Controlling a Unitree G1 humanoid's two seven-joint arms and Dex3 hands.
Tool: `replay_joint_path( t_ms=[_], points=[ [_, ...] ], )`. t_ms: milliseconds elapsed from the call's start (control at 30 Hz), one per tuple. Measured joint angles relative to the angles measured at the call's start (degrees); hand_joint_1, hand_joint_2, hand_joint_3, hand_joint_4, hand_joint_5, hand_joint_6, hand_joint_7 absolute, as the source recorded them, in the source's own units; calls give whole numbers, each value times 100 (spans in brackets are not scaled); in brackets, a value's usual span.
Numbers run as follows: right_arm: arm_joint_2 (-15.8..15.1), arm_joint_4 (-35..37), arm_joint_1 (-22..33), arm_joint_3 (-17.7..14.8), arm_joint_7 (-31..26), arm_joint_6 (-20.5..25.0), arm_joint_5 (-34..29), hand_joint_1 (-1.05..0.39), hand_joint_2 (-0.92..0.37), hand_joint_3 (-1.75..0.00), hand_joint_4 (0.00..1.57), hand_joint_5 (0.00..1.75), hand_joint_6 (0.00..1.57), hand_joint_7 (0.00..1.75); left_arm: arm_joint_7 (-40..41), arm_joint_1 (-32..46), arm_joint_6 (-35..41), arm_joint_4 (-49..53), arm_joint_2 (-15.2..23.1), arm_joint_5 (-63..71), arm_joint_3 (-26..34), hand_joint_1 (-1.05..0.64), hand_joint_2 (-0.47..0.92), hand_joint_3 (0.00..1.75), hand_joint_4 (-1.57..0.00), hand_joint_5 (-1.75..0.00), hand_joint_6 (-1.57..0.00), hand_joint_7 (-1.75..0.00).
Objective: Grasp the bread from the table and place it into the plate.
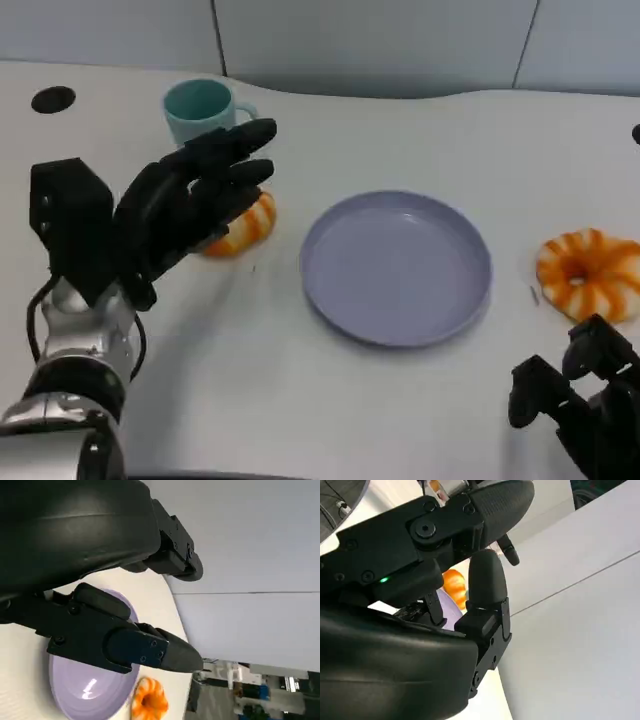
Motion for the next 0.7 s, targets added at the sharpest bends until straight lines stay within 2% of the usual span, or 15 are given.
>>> replay_joint_path(
  t_ms=[267, 300, 333, 400, 467, 533, 700],
  points=[
    [1, -70, 35, 45, -117, 0, -59, -45, -88, 0, 78, 175, 62, 175, 283, -109, -239, 50, 123, 333, -262, -69, 81, 0, -1, -81, -30, -11],
    [1, -70, 35, 51, -118, 0, -62, -45, -88, 0, 78, 175, 62, 175, 284, -109, -239, 53, 123, 334, -267, -69, 79, 0, -4, -80, -32, -11],
    [1, -72, 35, 56, -119, 0, -66, -44, -88, 0, 78, 175, 61, 175, 287, -109, -239, 53, 123, 334, -268, -69, 76, 0, -14, -71, -38, -9],
    [8, -87, 41, 77, -147, 0, -71, -44, -88, 0, 77, 175, 61, 175, 935, -194, -319, 111, 260, 981, -719, -69, 73, 0, -28, -55, -45, -5],
    [24, -99, 45, 127, -184, 0, -85, -44, -88, 0, 77, 175, 61, 175, 1782, -416, -337, 220, 474, 1839, -1309, -69, 72, 0, -32, -50, -46, -4],
    [40, -105, 52, 156, -210, 0, -91, -43, -88, 0, 76, 175, 60, 175, 2295, -617, -345, 282, 584, 2241, -1611, -68, 72, 0, -34, -42, -47, -3],
    [45, -104, 53, 165, -209, 0, -76, -42, -88, 0, 76, 175, 60, 175, 2811, -845, -338, 382, 645, 2637, -1921, -67, 72, 0, -36, -37, -48, -2]
  ],
)
